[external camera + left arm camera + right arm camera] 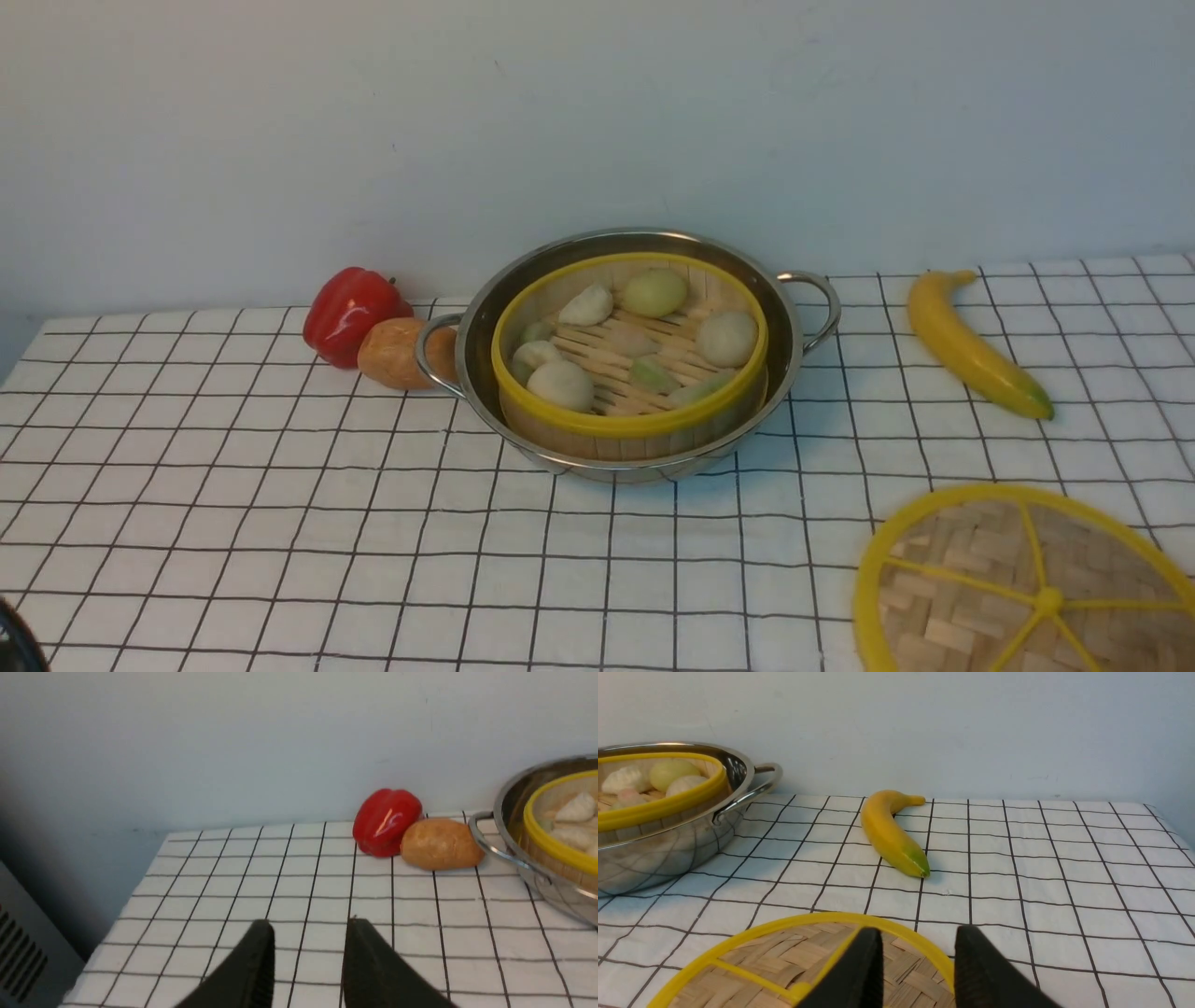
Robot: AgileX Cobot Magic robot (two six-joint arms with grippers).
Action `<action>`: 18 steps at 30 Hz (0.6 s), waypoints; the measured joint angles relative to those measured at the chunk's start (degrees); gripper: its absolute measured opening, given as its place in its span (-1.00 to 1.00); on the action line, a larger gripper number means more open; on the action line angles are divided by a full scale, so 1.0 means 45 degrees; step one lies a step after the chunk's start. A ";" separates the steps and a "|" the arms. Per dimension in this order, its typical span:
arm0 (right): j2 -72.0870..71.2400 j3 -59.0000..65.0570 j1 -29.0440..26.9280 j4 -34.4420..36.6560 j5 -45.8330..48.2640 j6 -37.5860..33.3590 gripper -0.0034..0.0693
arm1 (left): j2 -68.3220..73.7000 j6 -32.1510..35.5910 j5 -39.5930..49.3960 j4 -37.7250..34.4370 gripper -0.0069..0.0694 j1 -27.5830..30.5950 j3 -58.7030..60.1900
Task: Place the steamer in the pot on the white tablecloth, and put the lid on the steamer.
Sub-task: 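Move the gripper down to the bamboo steamer lid and grasp its center knob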
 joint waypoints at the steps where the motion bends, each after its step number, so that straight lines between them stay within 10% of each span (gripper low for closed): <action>1: 0.0000 0.0000 0.0000 0.0000 0.0000 0.0000 -0.24 | -0.0607 0.0000 -0.0117 0.0000 -0.26 0.0000 0.0756; 18: 0.0000 0.0000 0.0000 0.0000 0.0000 0.0000 -0.24 | -0.2134 0.0000 -0.1204 -0.0085 -0.21 0.0014 0.4458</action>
